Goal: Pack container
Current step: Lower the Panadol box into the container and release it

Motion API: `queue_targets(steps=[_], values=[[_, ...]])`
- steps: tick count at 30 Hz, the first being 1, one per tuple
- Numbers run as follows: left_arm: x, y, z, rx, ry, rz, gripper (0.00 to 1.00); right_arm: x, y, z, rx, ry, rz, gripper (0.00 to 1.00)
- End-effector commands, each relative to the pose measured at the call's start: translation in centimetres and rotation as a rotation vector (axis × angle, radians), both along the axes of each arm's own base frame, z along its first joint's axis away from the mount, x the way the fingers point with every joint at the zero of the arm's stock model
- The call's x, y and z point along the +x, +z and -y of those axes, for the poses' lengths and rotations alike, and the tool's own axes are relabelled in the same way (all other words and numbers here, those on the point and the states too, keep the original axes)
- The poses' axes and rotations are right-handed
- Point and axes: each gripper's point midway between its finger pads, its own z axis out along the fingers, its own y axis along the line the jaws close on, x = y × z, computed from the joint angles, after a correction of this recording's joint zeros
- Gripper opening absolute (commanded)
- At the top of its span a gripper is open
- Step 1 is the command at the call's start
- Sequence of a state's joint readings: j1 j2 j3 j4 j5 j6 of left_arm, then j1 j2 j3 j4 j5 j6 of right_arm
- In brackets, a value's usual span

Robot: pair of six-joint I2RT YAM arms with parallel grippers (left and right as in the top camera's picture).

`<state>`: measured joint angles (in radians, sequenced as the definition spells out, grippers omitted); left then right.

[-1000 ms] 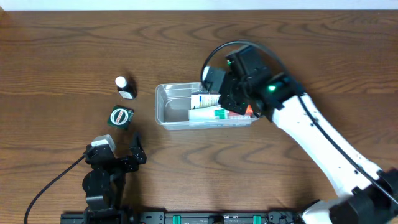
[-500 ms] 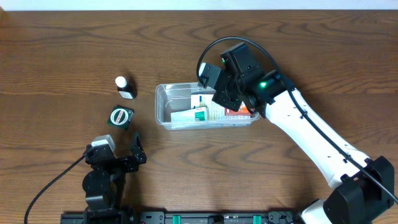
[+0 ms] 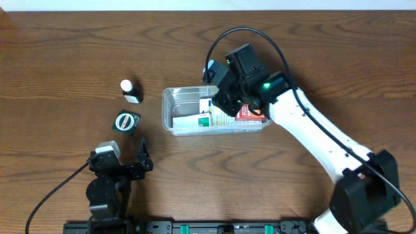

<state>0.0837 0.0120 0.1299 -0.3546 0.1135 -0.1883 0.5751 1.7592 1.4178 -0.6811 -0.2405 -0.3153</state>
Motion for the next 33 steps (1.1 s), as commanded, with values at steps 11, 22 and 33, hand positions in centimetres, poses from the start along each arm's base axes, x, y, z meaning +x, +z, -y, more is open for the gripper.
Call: queue_targets(steps=[11,22,33], values=[[0.0,-1.0,0.2,-0.015,-0.005,-0.022,0.98,-1.2,-7.8,-3.5,0.005,0.044,-0.180,0.25],[0.0,-1.0,0.2,-0.015,-0.005,-0.022,0.98,-0.8,-10.0,-2.7,-0.054,0.040,-0.187,0.18],[0.0,-1.0,0.2,-0.015,-0.005,-0.022,0.98,-1.1,-9.7,-3.6,-0.050,0.083,-0.160,0.32]])
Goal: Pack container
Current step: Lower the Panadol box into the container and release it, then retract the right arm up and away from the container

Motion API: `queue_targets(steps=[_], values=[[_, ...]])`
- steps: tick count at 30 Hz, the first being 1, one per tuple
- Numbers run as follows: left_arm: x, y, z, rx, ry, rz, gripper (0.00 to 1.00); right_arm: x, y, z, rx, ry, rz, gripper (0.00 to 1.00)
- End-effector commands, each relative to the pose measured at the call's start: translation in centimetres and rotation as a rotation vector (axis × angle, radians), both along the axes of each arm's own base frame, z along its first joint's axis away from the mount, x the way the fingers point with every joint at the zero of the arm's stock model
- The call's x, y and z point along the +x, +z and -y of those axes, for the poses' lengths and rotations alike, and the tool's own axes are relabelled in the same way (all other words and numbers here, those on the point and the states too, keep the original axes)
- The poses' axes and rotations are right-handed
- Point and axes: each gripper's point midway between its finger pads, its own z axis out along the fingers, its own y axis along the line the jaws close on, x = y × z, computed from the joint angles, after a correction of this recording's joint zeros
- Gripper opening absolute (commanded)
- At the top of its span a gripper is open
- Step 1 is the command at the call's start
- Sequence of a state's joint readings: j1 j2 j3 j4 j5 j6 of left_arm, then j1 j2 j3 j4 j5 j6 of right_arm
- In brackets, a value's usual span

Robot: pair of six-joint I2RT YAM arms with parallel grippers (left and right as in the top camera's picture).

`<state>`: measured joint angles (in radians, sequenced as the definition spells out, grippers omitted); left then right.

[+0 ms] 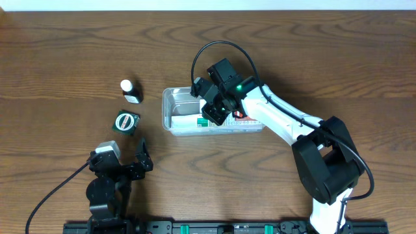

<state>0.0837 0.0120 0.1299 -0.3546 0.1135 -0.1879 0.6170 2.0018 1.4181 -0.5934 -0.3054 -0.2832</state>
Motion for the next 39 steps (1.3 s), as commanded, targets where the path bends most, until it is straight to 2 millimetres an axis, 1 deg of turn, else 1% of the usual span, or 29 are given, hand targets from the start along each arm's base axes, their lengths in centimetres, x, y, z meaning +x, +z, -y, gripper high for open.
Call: queue_targets(steps=[1,5,7,10,11,12,13,15,17,19,22,23,24,25,26,27,28,29,30,32,34,36,39], values=[[0.0,-1.0,0.2,-0.016,-0.005,-0.022,0.98,-0.5,-0.4,-0.7,-0.014,0.053,0.020,0.33],[0.0,-1.0,0.2,-0.016,-0.005,-0.022,0.98,-0.6,-0.3,-1.0,-0.014,0.085,0.039,0.33],[0.0,-1.0,0.2,-0.016,-0.005,-0.022,0.98,-0.2,-0.2,-1.0,-0.008,0.081,0.049,0.40],[0.0,-1.0,0.2,-0.016,-0.005,-0.022,0.98,0.8,1.3,-0.6,0.015,0.055,0.079,0.41],[0.0,-1.0,0.2,-0.016,-0.005,-0.022,0.98,1.4,2.6,-0.4,0.035,0.018,0.090,0.42],[0.0,-1.0,0.2,-0.016,-0.005,-0.022,0.98,1.7,3.2,-0.2,0.046,-0.002,0.094,0.43],[0.0,-1.0,0.2,-0.016,-0.005,-0.022,0.98,2.2,4.5,0.0,0.066,-0.036,0.105,0.44],[0.0,-1.0,0.2,-0.016,-0.005,-0.022,0.98,3.0,7.0,0.9,0.100,-0.089,0.130,0.45],[0.0,-1.0,0.2,-0.016,-0.005,-0.022,0.98,3.6,9.6,2.1,0.133,-0.142,0.158,0.49],[0.0,-1.0,0.2,-0.016,-0.005,-0.022,0.98,4.1,12.3,3.7,0.170,-0.213,0.179,0.51],[0.0,-1.0,0.2,-0.016,-0.005,-0.022,0.98,4.9,16.4,7.0,0.240,-0.369,0.197,0.54],[0.0,-1.0,0.2,-0.016,-0.005,-0.022,0.98,5.2,17.7,8.7,0.263,-0.449,0.191,0.54],[0.0,-1.0,0.2,-0.016,-0.005,-0.022,0.98,5.3,18.5,10.2,0.279,-0.512,0.183,0.55],[0.0,-1.0,0.2,-0.016,-0.005,-0.022,0.98,5.4,19.2,12.3,0.289,-0.601,0.165,0.55],[0.0,-1.0,0.2,-0.016,-0.005,-0.022,0.98,5.4,19.5,13.7,0.291,-0.665,0.150,0.55],[0.0,-1.0,0.2,-0.016,-0.005,-0.022,0.98,5.3,19.8,16.1,0.287,-0.775,0.125,0.63],[0.0,-1.0,0.2,-0.016,-0.005,-0.022,0.98,5.3,19.8,17.5,0.282,-0.839,0.112,0.87],[0.0,-1.0,0.2,-0.016,-0.005,-0.022,0.98,5.2,19.9,19.3,0.275,-0.903,0.102,0.99],[0.0,-1.0,0.2,-0.016,-0.005,-0.022,0.98,5.1,20.0,20.9,0.267,-0.943,0.101,0.99],[0.0,-1.0,0.2,-0.016,-0.005,-0.022,0.98,4.9,20.0,22.9,0.258,-0.993,0.094,0.99],[0.0,-1.0,0.2,-0.016,-0.005,-0.022,0.98,4.7,19.6,24.3,0.243,-1.029,0.080,0.99],[0.0,-1.0,0.2,-0.016,-0.005,-0.022,0.98,4.5,19.3,25.1,0.230,-1.052,0.063,0.99],[0.0,-1.0,0.2,-0.016,-0.005,-0.022,0.98,4.3,19.1,25.6,0.223,-1.065,0.053,0.99]])
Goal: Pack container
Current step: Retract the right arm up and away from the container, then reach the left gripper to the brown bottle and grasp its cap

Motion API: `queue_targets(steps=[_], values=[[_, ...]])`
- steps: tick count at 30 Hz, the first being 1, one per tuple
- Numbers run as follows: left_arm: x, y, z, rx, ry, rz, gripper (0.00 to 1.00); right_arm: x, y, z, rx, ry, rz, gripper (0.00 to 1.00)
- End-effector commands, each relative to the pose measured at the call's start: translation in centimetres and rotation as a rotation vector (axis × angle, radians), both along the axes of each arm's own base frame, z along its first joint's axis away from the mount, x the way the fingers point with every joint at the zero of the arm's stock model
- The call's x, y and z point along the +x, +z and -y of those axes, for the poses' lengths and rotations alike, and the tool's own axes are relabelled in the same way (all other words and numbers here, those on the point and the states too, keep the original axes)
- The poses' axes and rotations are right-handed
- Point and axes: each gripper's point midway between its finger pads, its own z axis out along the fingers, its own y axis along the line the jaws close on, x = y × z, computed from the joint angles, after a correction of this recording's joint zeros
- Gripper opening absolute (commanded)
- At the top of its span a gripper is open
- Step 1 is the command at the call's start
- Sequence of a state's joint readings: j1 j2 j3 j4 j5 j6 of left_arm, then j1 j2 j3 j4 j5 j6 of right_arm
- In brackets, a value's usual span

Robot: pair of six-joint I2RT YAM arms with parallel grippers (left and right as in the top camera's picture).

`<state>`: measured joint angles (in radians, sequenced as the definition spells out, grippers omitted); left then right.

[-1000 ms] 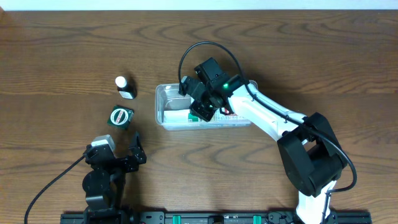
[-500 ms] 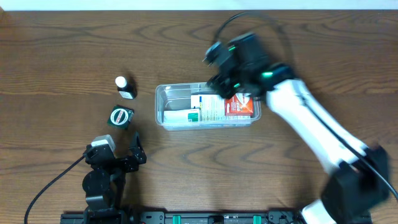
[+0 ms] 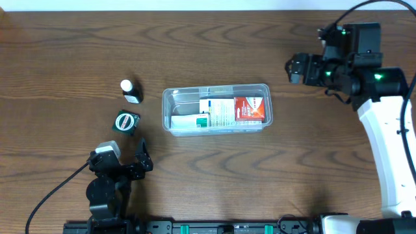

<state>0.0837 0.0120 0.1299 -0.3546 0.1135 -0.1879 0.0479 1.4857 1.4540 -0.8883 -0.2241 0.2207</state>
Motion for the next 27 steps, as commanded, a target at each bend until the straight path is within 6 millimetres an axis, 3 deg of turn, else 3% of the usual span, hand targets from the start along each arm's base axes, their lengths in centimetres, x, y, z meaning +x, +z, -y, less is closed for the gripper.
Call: queue_targets(steps=[1,10,18,24,27], values=[[0.0,-1.0,0.2,-0.016,-0.005,-0.022,0.98,-0.1,0.3,0.5,0.015,-0.035,-0.003,0.99],[0.0,-1.0,0.2,-0.016,-0.004,-0.019,0.98,-0.1,0.3,0.4,0.015,-0.033,-0.003,0.99],[0.3,3.0,1.0,-0.129,-0.020,0.085,0.98,-0.1,0.3,0.4,0.015,-0.034,-0.003,0.99],[0.6,3.9,-0.3,-0.114,0.060,-0.102,0.98,-0.1,0.3,0.4,0.015,-0.034,-0.003,0.99],[2.4,5.2,-0.6,-0.052,0.045,-0.229,0.98,-0.1,0.3,0.4,0.015,-0.034,-0.003,0.99]])
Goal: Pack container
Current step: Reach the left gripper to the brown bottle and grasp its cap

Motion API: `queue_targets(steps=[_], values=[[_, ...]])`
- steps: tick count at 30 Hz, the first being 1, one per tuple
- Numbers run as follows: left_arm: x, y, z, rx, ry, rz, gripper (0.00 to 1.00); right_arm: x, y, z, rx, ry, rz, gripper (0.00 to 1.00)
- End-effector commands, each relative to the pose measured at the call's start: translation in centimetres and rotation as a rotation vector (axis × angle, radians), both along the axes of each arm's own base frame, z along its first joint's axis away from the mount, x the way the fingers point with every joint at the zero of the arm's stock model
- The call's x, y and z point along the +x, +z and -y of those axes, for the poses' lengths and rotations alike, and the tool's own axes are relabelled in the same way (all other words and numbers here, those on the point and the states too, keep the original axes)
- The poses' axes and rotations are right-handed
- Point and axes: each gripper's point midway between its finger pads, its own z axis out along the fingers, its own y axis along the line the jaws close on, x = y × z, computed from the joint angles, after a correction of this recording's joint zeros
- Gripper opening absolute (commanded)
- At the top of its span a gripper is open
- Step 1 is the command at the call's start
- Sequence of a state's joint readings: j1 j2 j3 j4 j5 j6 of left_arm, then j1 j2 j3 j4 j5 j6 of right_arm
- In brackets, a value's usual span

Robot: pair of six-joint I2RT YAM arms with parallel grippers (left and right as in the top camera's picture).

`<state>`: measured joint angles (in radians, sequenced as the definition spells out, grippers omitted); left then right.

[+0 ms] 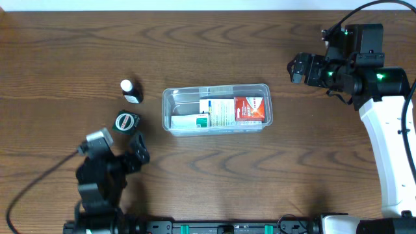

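Note:
A clear plastic container (pixel 170 104) sits at the table's middle, holding a flat white, green and red box (pixel 227 112). Left of it stand a small dark bottle with a white cap (pixel 130 91) and a round green-lidded jar (pixel 127 121). My left gripper (pixel 135 148) is just below and right of the jar, apart from it, its fingers spread and empty. Far to the right, my right gripper (pixel 297 69) hovers level with the container's top edge; it looks open and holds nothing.
A black cable trails from the left arm toward the front left corner. The right arm's white link (pixel 390 149) runs down the right side. A rail (pixel 214 227) lines the front edge.
The left arm has shifted up and to the left, bringing its gripper closer to the round green jar. The right arm has barely moved. The items on the table lie as before.
My right gripper was first down in the container's right half over the box, then further left inside it. By the following moment it was withdrawn to the far right, the box lying in the container. The left arm stayed parked until now.

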<state>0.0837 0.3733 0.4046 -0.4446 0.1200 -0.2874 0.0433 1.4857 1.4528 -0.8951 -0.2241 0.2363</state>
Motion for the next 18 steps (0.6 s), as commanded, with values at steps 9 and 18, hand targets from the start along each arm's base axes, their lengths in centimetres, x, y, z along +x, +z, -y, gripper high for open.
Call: queue_targets(steps=[9,18], values=[[10.7,7.5,-1.3,0.128,-0.065,-0.173,0.98,0.0,0.4,0.2,0.006,-0.017,0.009,0.99],[16.2,2.5,-2.0,0.061,-0.021,-0.305,0.98,0.0,0.4,0.2,0.006,-0.017,0.009,0.99]])
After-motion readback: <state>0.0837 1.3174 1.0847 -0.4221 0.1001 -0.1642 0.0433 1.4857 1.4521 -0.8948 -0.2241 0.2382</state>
